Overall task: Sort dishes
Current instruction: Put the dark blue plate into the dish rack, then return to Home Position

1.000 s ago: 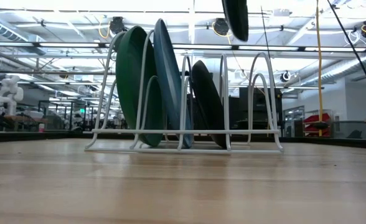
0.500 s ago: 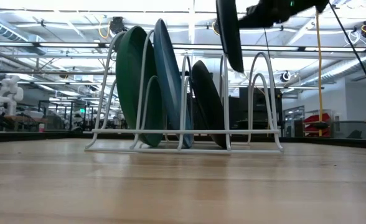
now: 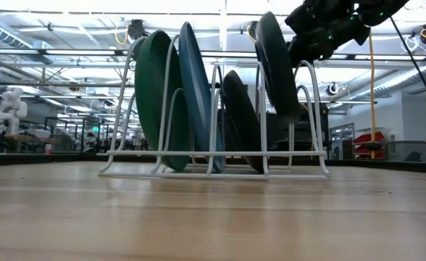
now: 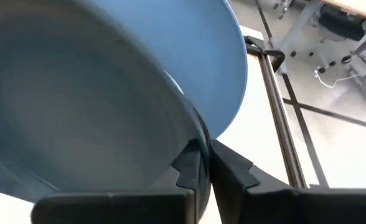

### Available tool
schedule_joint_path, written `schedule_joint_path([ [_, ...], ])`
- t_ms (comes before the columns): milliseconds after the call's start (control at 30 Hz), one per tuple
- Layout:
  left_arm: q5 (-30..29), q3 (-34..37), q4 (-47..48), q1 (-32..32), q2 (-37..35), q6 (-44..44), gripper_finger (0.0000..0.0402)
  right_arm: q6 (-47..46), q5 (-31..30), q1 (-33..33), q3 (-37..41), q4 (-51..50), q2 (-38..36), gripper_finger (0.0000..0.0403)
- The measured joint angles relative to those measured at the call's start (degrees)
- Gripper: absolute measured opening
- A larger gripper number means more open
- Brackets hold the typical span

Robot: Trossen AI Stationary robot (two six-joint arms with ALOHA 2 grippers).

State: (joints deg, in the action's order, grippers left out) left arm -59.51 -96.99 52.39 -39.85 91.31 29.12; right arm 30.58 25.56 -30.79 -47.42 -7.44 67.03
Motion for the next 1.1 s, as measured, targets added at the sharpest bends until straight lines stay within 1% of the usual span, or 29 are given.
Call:
schedule_joint_path([
  [167, 0.01, 0.00, 0.78, 0.04, 0.00, 0.37, 0.0118, -0.19, -0.22, -0.02, 0.00, 0.02, 0.91, 0.0048],
  [500, 0.01, 0.00, 0.76, 0.13, 0.15, 0.31, 0.0118, -1.56, -2.45, 0.13, -0.02, -0.73, 0.67, 0.0132],
  [633, 0.01, 0.00, 0.76, 0.13, 0.17, 0.28, 0.0118, -2.08, -2.75, 0.84, -0.02, -0.82, 0.38, 0.0154],
  [833, 0.01, 0.00, 0.76, 0.13, 0.17, 0.15, 0.0118, -1.04, -2.75, 3.14, -0.02, -1.34, -1.16, 0.0164],
  [1100, 0.01, 0.00, 0.76, 0.13, 0.17, 0.17, 0.0118, -3.36, -3.23, 6.31, -0.04, -3.38, -5.36, 0.0164],
])
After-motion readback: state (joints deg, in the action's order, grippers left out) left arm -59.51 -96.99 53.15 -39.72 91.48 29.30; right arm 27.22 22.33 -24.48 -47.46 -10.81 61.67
